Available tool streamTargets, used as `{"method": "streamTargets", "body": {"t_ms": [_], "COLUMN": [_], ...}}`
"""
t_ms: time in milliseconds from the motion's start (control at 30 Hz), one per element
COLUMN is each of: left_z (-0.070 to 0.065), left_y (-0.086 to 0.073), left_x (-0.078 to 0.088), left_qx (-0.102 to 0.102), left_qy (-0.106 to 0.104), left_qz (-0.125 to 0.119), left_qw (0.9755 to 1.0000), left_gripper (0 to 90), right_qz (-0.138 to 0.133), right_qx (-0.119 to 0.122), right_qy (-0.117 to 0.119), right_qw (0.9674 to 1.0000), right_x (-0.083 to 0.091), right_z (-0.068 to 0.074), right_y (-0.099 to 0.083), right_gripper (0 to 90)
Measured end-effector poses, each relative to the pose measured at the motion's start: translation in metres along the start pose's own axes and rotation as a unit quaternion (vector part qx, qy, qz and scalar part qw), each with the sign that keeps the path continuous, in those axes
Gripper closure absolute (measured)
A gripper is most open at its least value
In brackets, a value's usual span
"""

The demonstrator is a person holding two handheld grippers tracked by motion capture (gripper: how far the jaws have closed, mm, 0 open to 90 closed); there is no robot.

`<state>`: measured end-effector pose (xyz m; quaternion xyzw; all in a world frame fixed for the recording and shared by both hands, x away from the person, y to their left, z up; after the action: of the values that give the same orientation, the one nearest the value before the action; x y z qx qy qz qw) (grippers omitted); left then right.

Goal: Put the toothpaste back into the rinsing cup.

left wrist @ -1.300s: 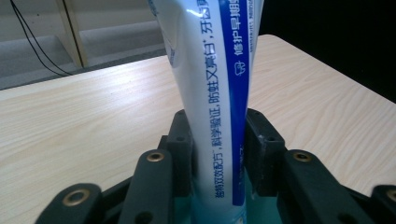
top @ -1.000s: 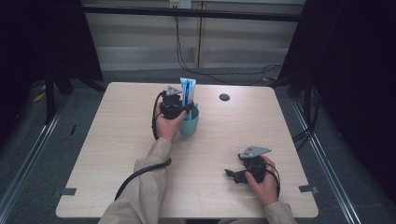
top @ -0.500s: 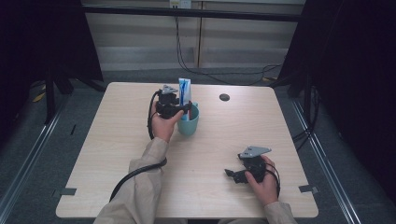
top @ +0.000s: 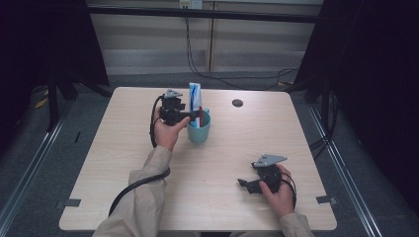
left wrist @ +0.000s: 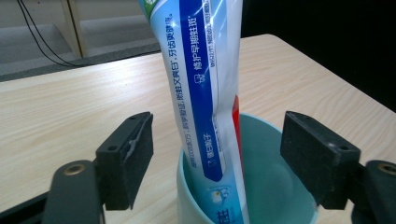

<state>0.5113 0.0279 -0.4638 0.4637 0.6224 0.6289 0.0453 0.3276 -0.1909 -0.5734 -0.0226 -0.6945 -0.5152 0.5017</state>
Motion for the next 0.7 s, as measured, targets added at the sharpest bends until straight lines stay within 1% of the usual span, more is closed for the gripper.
{"method": "streamTargets", "body": {"t_ms": [67,100,167,200,233,300,367,467,533,567,700], "left_z": [0.001,0.002,0.004,0.005,0.007,0.009,0.011,0.013,0.012,0.012,0.010], "left_y": [0.000,-0.001,-0.002,-0.003,-0.005,-0.007,-0.009,-0.012,-0.012,-0.013,-0.019], "left_x": [0.003,0.005,0.008,0.010,0.012,0.016,0.020,0.025,0.029,0.031,0.035], "left_qx": [0.002,0.000,0.006,0.007,0.010,0.011,0.011,0.014,0.015,0.013,0.010], "left_qy": [-0.003,-0.003,0.000,-0.004,-0.003,-0.003,-0.001,-0.004,-0.009,-0.013,-0.018], "left_qz": [0.002,0.002,-0.001,0.001,0.005,0.002,0.003,0.006,0.004,0.006,0.011], "left_qw": [1.0000,1.0000,1.0000,1.0000,0.9999,0.9999,0.9999,0.9999,0.9998,0.9998,0.9997], "left_gripper": [22.1,21.4,19.5,19.0,18.8,16.8,16.8,16.7,16.7,16.7,16.6], "right_qz": [0.000,0.000,0.001,0.001,0.001,0.001,0.001,0.002,0.002,0.002,0.001], "right_qx": [0.000,0.000,0.000,0.000,0.000,-0.001,-0.002,0.000,-0.001,-0.001,-0.001], "right_qy": [0.000,0.000,0.001,0.001,0.001,0.001,0.002,0.000,0.001,0.001,0.002], "right_qw": [1.0000,1.0000,1.0000,1.0000,1.0000,1.0000,1.0000,1.0000,1.0000,1.0000,1.0000], "right_x": [0.000,0.000,0.000,0.000,0.000,0.000,0.000,0.000,0.000,0.000,0.000], "right_z": [0.000,0.000,0.000,0.000,0.000,-0.001,0.000,0.000,0.000,0.000,0.000], "right_y": [0.000,0.000,0.000,0.000,0.000,0.000,0.000,0.000,0.000,0.000,0.000], "right_gripper": [14.9,15.0,15.0,15.0,15.0,15.0,15.0,15.0,15.0,14.9,15.0]}}
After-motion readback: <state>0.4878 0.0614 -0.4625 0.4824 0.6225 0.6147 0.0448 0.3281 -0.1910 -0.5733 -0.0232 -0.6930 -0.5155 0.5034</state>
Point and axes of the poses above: each handheld gripper's, and its own axes: x roughly backward along the jaws, y roughly out of its top, z roughly to its left, the point moved 9 cm from there along -x, roughly forward along the jaws, and after that the axes turned 3 degrees about z, right-handed, at the moved point
